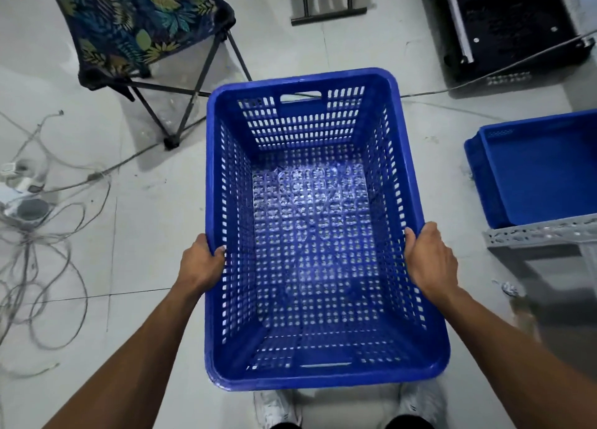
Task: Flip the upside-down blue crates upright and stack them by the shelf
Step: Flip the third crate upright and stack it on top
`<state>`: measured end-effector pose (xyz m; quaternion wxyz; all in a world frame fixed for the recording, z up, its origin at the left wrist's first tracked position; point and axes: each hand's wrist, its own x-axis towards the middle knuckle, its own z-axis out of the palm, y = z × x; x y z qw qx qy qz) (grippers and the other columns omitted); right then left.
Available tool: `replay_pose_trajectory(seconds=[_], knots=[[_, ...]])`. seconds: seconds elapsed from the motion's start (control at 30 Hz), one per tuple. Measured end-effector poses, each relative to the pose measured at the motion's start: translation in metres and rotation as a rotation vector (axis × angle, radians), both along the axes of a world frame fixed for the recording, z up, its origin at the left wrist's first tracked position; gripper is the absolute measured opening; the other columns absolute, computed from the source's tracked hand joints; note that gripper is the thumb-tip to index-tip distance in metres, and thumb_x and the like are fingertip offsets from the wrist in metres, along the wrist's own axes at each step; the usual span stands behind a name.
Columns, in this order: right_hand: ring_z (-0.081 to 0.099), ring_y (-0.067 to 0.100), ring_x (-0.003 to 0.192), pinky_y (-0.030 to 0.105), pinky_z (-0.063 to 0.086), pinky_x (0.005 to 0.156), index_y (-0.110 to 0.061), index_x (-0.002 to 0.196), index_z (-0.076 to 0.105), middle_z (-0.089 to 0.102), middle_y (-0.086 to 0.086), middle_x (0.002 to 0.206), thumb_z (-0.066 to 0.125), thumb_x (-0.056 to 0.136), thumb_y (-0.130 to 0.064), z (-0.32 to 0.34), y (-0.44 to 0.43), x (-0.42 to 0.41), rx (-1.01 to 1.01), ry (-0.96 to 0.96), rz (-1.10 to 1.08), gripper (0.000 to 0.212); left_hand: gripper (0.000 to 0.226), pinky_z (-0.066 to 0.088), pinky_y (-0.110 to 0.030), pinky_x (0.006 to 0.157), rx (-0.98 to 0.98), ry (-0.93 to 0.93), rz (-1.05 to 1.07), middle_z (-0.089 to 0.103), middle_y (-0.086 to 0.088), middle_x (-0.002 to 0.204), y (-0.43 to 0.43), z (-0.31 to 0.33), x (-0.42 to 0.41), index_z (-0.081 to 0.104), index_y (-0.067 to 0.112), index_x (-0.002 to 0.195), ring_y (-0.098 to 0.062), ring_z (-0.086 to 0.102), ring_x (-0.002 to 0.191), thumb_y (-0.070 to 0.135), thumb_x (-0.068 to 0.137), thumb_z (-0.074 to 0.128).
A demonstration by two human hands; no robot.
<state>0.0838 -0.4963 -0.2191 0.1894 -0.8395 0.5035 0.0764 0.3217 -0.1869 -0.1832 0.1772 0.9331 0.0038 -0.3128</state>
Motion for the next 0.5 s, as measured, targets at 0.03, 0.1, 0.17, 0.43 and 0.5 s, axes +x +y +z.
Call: replay_pose_trajectory(seconds=[0.03, 0.1, 0.17, 0.43, 0.5], knots=[[0.06, 0.042, 0.076, 0.045, 0.047, 0.064, -0.006, 0.1, 0.042, 0.058, 0.016, 0.094, 0.034, 0.103, -0.041, -0.001, 0.001, 0.0, -0.022, -0.02, -0.004, 0.036, 0.033, 0.052, -0.047, 0.089, 0.006, -0.009, 0.0, 0.062, -0.019, 0.122, 0.0, -0.005, -0.001, 0.05, 0.005, 0.124, -0.038, 0.06, 0.104, 0.025, 0.099, 0.052], [0.059, 0.042, 0.073, 0.046, 0.048, 0.063, -0.006, 0.098, 0.042, 0.056, 0.017, 0.095, 0.034, 0.103, -0.041, -0.003, 0.002, 0.001, -0.052, -0.053, -0.005, 0.036, 0.033, 0.051, -0.047, 0.089, 0.033, -0.026, -0.026, 0.061, -0.022, 0.122, -0.001, -0.01, 0.001, 0.048, 0.003, 0.123, -0.04, 0.06, 0.105, 0.025, 0.099, 0.052], [0.057, 0.039, 0.072, 0.043, 0.045, 0.062, -0.008, 0.1, 0.042, 0.054, 0.016, 0.1, 0.032, 0.103, -0.044, -0.003, 0.002, 0.002, -0.04, -0.052, -0.004, 0.037, 0.035, 0.049, -0.046, 0.089, 0.071, -0.03, -0.057, 0.061, -0.023, 0.123, -0.003, -0.011, 0.002, 0.047, 0.001, 0.123, -0.041, 0.059, 0.106, 0.026, 0.099, 0.052], [0.048, 0.03, 0.072, 0.04, 0.038, 0.065, -0.012, 0.103, 0.036, 0.062, 0.017, 0.1, 0.024, 0.103, -0.048, 0.012, -0.046, -0.007, 0.029, 0.081, 0.096, 0.039, 0.037, 0.052, -0.049, 0.092, 0.003, 0.086, 0.044, 0.061, -0.019, 0.124, -0.015, -0.007, -0.047, 0.048, 0.004, 0.125, -0.038, 0.06, 0.106, 0.03, 0.099, 0.052], [0.053, 0.033, 0.078, 0.04, 0.038, 0.067, -0.011, 0.108, 0.039, 0.061, 0.016, 0.107, 0.026, 0.104, -0.048, 0.015, -0.062, -0.01, 0.03, 0.158, 0.113, 0.039, 0.037, 0.052, -0.049, 0.094, -0.045, 0.139, 0.141, 0.062, -0.015, 0.124, -0.019, -0.007, -0.072, 0.05, 0.007, 0.125, -0.036, 0.061, 0.106, 0.031, 0.098, 0.054]])
